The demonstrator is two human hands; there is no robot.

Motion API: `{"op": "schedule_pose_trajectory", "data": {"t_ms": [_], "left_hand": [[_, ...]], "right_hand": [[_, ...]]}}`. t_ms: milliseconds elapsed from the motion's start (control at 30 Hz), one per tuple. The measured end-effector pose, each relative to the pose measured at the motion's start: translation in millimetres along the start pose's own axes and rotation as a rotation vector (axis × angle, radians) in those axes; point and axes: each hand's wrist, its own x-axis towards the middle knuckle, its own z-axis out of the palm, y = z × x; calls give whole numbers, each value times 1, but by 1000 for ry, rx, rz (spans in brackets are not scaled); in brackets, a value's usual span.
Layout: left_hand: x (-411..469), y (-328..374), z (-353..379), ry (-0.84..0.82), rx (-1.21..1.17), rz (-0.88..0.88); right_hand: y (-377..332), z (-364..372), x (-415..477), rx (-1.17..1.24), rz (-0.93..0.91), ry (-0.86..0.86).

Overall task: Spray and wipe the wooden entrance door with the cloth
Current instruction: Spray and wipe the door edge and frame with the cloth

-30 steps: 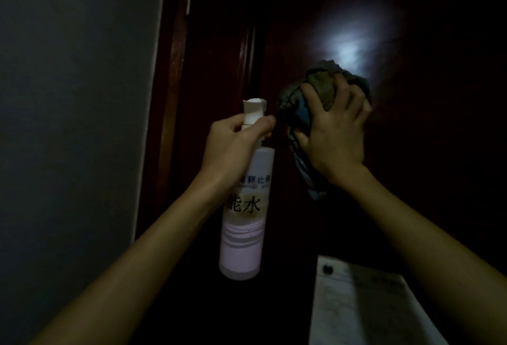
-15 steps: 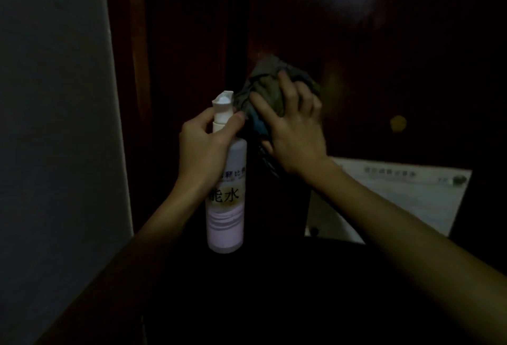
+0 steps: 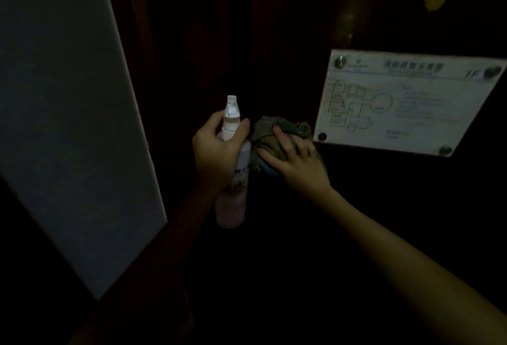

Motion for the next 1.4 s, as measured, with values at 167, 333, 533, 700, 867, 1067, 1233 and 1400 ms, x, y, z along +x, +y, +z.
{"op": "schedule_pose_trajectory", "data": {"t_ms": [167,333,533,700,867,1067,1233,1400], "left_hand": [[-37,-16,15,48,59,-25],[-63,-13,41,29,109,-102],[-97,13,100,-17,7,-192],[-121,54,166,-54,-40,-161],[-118,109,225,-167,-164,-76],[-73,186,266,-259,-237,69],[-8,250,275,-249,-224,168],[33,295,258,-209,-183,231]], "right_hand": [[4,10,-46,12,-107,3],[34,4,-91,19,-113,-81],[103,-23,-155,49,17,-127],[200,-69,-214,29,128,-137],[276,-103,-207,13,203,-81],[342,-133,-130,-23,136,58],[412,-178,-27,-42,129,196],[444,-234,78,-31,451,277]]}}
